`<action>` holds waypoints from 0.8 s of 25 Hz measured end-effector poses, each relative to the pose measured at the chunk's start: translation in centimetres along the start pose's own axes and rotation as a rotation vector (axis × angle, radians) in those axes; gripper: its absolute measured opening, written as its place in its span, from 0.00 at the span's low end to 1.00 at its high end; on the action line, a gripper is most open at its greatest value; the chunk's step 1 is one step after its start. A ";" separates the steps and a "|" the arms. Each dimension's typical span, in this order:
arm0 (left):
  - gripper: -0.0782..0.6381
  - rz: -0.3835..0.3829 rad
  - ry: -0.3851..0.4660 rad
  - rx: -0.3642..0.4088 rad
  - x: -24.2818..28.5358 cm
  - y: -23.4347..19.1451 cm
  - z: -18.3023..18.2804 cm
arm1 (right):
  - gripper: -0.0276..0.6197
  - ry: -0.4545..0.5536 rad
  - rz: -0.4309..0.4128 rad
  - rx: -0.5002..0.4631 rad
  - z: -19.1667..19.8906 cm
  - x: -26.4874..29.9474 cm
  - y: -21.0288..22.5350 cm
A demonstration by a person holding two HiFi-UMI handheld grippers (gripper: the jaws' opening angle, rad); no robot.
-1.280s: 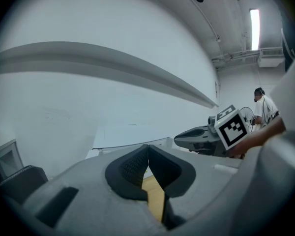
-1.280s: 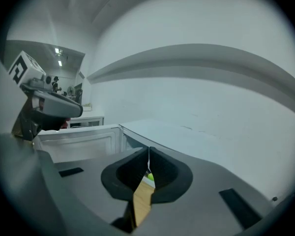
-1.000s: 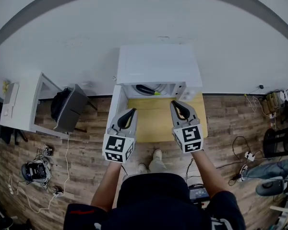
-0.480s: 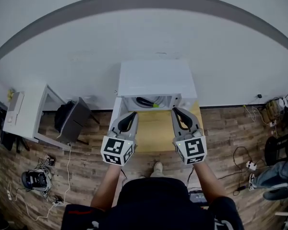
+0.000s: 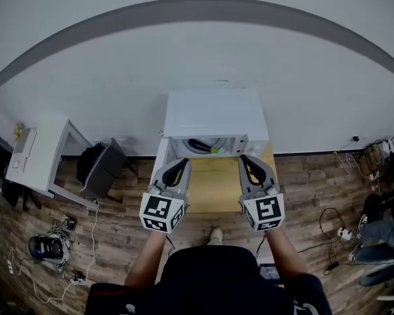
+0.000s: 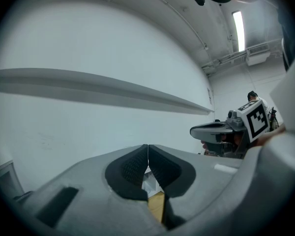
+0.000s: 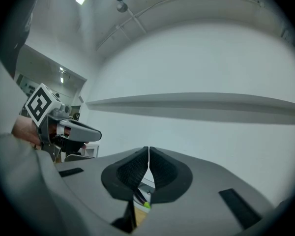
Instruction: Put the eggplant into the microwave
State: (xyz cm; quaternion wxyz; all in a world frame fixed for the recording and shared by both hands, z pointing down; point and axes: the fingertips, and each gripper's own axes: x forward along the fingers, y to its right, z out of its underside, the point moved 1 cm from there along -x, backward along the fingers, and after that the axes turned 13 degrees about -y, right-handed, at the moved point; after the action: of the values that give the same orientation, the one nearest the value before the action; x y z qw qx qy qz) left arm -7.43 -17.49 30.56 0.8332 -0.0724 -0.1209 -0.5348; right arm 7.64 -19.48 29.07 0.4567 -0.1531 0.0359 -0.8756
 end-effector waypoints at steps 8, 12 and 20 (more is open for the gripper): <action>0.13 -0.006 0.011 0.021 0.2 0.1 -0.6 | 0.06 -0.001 0.015 0.018 0.4 0.2 0.0; 0.13 -0.004 0.009 0.007 0.5 0.0 -0.4 | 0.06 0.004 0.011 0.003 0.4 0.3 -0.3; 0.13 0.001 0.010 0.001 0.5 0.1 -0.3 | 0.06 0.007 0.007 0.002 0.4 0.4 -0.4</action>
State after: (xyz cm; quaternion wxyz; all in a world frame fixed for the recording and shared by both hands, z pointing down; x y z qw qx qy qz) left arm -7.16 -17.93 30.43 0.8340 -0.0695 -0.1171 -0.5347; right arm 7.24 -19.53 29.57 0.4596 -0.1495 0.0370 -0.8747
